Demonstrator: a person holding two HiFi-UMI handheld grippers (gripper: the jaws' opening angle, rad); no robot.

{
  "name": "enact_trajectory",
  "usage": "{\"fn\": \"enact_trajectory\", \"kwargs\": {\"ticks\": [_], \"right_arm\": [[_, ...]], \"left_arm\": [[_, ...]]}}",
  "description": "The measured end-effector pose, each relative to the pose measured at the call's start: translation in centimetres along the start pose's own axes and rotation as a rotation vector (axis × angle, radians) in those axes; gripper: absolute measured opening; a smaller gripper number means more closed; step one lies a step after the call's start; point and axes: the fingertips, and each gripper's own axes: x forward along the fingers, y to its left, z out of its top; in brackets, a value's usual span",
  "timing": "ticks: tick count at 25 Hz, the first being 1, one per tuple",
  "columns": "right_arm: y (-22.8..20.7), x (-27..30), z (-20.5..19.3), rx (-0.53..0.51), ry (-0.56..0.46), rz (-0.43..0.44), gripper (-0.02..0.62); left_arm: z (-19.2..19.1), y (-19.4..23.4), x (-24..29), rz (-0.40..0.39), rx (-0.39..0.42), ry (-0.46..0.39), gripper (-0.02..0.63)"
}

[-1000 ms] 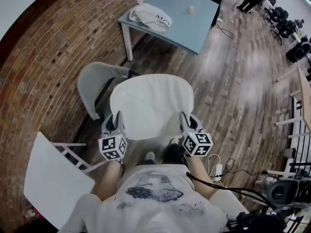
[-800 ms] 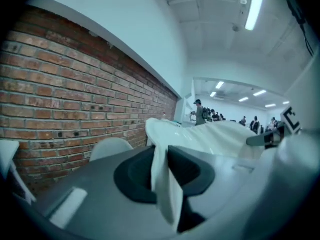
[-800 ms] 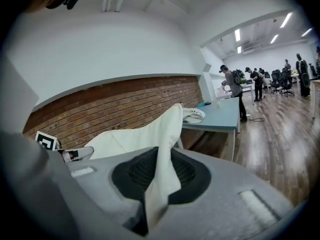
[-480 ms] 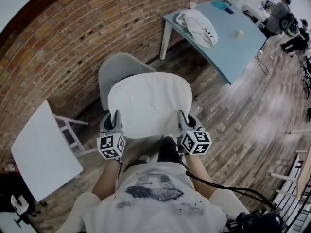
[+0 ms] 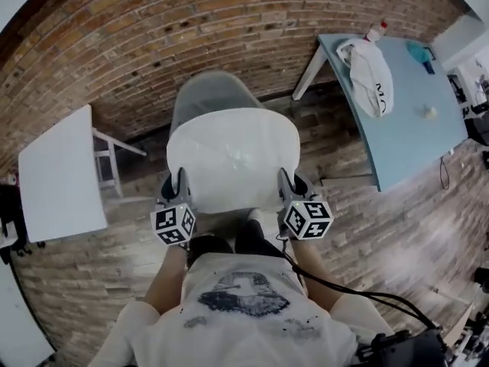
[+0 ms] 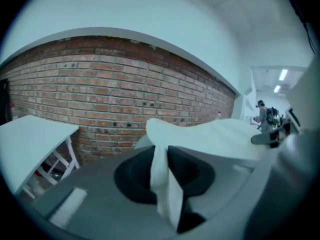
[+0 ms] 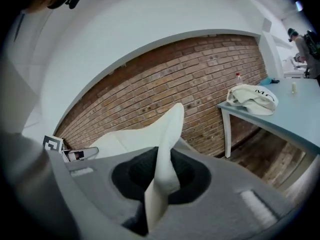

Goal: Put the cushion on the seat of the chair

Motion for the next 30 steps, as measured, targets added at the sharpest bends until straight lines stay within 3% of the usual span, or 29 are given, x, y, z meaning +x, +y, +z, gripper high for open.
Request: {"fn": "enact_trajectory", "kwargs": {"ticks": [10, 19, 30], "right_arm": [[-0.5, 3.9, -0.7, -0.039, 0.076, 0.095, 0.044], [-0.9, 7.2, -3.8, -0.061, 0.11, 0.054, 0.044], [-2.6, 12.8, -10.4, -0.114, 0.168, 0.036, 0.044]], "left_arm": [[-1.6, 1.0, -0.6, 0.12, -0.035, 0.016, 0.06], [-5.0, 3.4, 2.0, 0.098, -0.044, 0.048, 0.06], [-12.0, 6.4, 6.7, 0.099, -0.068, 0.093, 0.06]]}}
